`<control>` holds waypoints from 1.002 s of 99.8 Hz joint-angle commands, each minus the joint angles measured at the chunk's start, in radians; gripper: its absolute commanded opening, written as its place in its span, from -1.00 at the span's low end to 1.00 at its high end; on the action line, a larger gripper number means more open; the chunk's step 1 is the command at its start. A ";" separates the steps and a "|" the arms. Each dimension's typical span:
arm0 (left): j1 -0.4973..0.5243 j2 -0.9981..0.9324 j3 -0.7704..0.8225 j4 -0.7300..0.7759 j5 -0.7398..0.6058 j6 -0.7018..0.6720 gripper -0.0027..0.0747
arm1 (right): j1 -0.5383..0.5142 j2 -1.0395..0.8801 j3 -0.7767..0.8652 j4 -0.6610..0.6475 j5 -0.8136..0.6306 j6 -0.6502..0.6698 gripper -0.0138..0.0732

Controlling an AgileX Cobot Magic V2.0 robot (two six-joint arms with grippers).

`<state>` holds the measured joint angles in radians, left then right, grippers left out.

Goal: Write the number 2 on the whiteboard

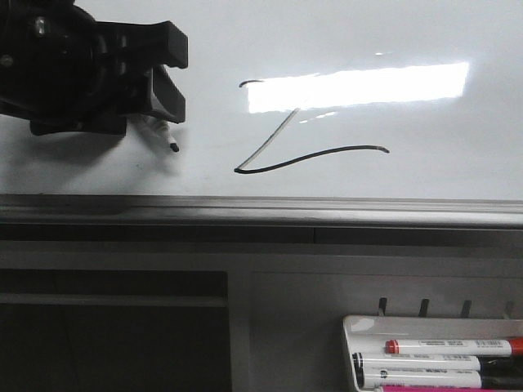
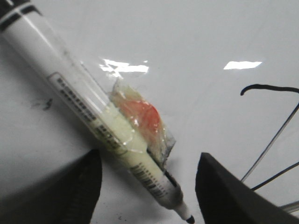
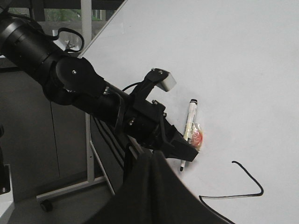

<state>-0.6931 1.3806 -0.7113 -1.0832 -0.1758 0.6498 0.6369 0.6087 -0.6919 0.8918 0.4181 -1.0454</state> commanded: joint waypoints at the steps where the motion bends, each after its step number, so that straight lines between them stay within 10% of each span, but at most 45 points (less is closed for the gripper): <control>1: 0.007 -0.025 -0.019 -0.017 -0.066 -0.008 0.22 | -0.006 -0.001 -0.030 0.028 -0.058 0.001 -0.85; 100: 0.007 -0.310 -0.019 0.002 0.011 0.006 0.32 | -0.006 -0.001 -0.030 0.036 -0.084 0.001 -0.85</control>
<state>-0.6891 1.1352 -0.7059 -1.1178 -0.1389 0.6498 0.6369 0.6087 -0.6919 0.8981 0.3907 -1.0449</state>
